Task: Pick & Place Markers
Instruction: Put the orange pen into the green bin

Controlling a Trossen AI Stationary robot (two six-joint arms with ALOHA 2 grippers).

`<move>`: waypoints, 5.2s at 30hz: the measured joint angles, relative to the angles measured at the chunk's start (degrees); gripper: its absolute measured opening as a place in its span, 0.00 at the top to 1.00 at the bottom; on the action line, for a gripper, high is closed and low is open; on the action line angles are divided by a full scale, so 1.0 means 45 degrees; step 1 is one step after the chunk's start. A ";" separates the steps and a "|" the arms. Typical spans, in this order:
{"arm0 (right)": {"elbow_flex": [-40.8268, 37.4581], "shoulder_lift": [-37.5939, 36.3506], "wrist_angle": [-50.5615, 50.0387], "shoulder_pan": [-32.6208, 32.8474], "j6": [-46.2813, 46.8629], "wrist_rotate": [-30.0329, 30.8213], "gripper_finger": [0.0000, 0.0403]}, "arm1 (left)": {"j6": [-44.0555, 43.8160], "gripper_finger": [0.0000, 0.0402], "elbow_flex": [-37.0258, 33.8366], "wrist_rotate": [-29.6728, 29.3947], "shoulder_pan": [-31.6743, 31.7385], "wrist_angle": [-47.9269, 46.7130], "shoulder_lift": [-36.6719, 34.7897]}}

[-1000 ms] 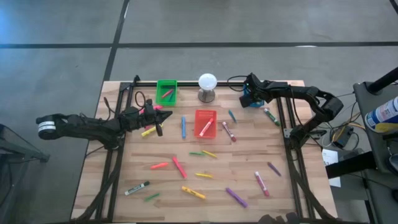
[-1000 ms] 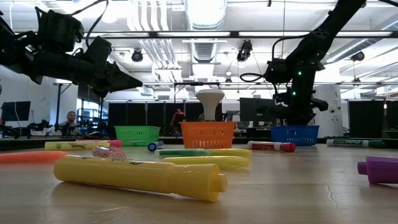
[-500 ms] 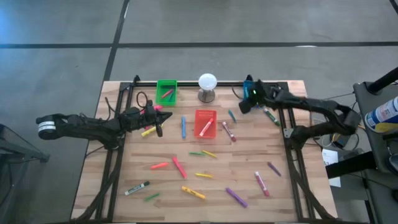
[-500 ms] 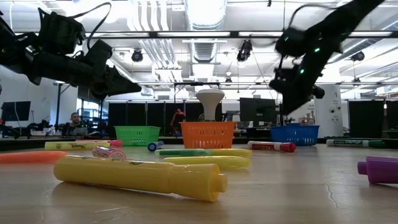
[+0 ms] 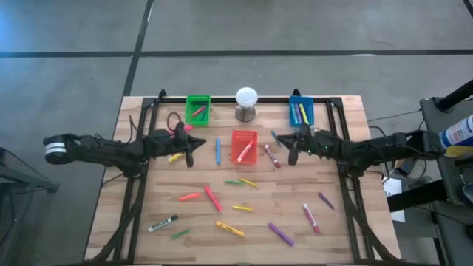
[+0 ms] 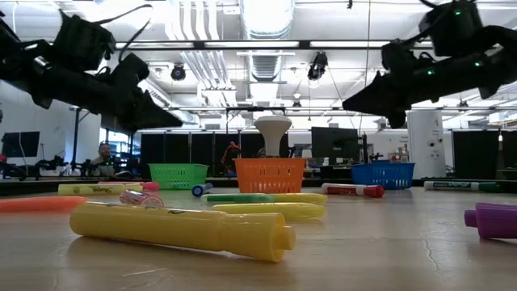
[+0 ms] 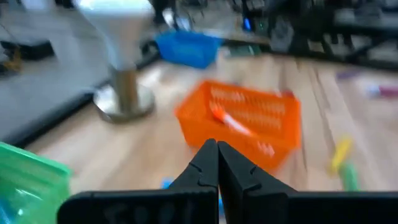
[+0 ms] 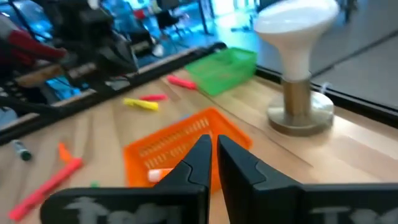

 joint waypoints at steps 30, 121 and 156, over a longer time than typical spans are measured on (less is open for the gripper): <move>0.1078 0.3074 0.1252 0.0474 -0.0500 0.0301 0.94 | -1.0296 0.64 0.8184 -0.2604 -1.1025 -1.7314 0.5800; 0.1148 0.3403 0.1131 0.0498 -0.0738 0.0260 0.94 | -0.1721 0.94 0.6254 -0.2243 0.4501 -1.3555 0.0478; 0.1148 0.3403 0.1059 0.0494 -0.1209 0.0255 0.94 | -0.2271 0.94 0.6254 -0.1268 0.4840 -0.9178 0.2803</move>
